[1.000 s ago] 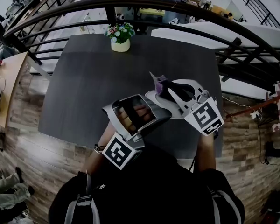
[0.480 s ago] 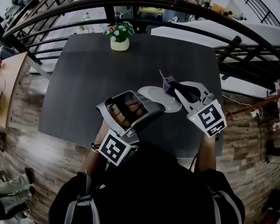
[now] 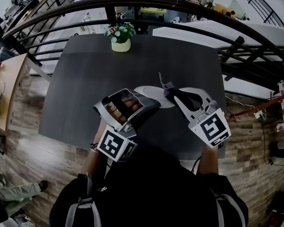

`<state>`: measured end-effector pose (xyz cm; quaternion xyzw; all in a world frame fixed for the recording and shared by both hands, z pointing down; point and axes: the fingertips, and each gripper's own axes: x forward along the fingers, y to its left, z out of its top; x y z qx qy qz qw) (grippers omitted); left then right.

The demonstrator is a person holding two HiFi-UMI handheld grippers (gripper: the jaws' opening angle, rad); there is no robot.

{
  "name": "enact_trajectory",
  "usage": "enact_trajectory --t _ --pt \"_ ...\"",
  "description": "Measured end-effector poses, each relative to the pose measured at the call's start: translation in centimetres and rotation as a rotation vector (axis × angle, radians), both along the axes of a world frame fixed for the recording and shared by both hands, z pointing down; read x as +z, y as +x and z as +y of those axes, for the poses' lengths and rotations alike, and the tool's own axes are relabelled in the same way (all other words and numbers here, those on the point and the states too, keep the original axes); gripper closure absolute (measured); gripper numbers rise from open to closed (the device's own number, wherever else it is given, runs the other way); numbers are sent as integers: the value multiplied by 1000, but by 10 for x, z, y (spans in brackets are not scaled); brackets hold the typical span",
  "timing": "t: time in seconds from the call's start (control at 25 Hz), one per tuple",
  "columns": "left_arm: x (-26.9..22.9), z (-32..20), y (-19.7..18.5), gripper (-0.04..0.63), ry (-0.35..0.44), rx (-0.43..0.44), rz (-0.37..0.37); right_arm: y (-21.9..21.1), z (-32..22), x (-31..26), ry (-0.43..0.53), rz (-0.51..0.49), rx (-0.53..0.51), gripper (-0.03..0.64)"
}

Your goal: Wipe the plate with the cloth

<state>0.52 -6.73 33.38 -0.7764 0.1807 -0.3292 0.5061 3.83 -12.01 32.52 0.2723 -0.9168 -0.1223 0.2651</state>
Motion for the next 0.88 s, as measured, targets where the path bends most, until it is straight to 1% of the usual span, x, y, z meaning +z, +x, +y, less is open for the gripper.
enact_trajectory --t 0.12,0.24,0.32,0.4,0.56,0.68,0.76,0.88 --pt "0 -2 -1 572 -11 -9 10 -5 5 -2 2 -14 -11 577" --pt "-4 -5 -1 572 7 -8 20 -11 11 -6 14 -43 -29 577" --pt "0 -6 -2 572 -19 -20 27 -13 14 -10 34 -77 -36 577" --pt "2 -6 -4 574 -45 -31 38 -12 16 -17 55 -134 -26 577" --pt "-2 -7 -6 574 -59 -35 62 -4 15 -31 77 -235 19 577" --pt "-6 -7 -7 574 -71 -38 96 5 10 -38 108 -266 48 577" --pt "-8 -7 -8 574 -86 -42 122 8 10 -45 138 -292 46 577" --pt "-11 -7 -8 574 -91 -46 133 12 10 -51 167 -318 55 577"
